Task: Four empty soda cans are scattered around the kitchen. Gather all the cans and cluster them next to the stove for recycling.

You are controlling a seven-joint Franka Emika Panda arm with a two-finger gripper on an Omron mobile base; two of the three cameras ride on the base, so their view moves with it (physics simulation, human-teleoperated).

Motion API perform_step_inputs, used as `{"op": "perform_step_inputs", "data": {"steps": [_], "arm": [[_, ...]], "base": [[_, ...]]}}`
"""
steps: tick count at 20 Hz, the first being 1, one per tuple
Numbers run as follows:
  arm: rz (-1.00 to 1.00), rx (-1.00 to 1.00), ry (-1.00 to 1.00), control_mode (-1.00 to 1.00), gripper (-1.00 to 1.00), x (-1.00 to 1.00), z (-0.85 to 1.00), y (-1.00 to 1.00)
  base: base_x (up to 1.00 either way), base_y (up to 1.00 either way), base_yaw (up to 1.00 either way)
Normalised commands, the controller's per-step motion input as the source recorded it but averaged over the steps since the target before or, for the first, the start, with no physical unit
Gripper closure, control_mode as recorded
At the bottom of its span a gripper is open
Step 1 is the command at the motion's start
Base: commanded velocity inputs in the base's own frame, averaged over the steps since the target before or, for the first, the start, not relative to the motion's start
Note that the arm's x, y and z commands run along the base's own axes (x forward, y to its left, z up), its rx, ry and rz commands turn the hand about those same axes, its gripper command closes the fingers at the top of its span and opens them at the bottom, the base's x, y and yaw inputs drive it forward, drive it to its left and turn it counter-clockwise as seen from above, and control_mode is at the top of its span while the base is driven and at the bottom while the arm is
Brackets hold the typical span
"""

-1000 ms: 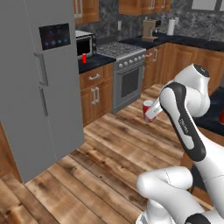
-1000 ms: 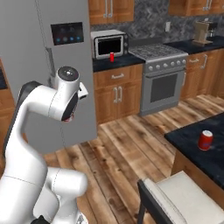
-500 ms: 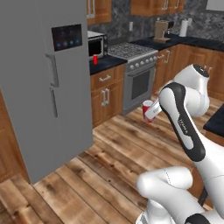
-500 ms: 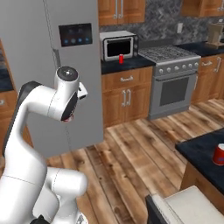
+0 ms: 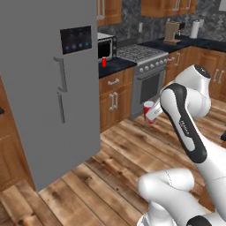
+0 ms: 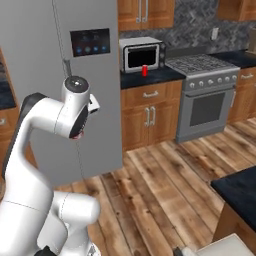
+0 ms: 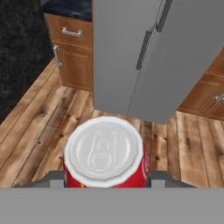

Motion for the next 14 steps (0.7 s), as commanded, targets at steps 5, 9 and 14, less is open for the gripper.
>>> {"op": "perform_step_inputs", "data": {"steps": [5,9,14], "arm": [[0.00,0.00,0.00,1.00,1.00,0.00,0.00,0.00],[0.00,0.00,0.00,1.00,1.00,0.00,0.00,0.00],[0.00,0.00,0.00,1.00,1.00,0.00,0.00,0.00]], "base": [[0.56,-0.28,0.04],[0.52,-0.52,0.02],[0.61,-0.32,0.01]]}}
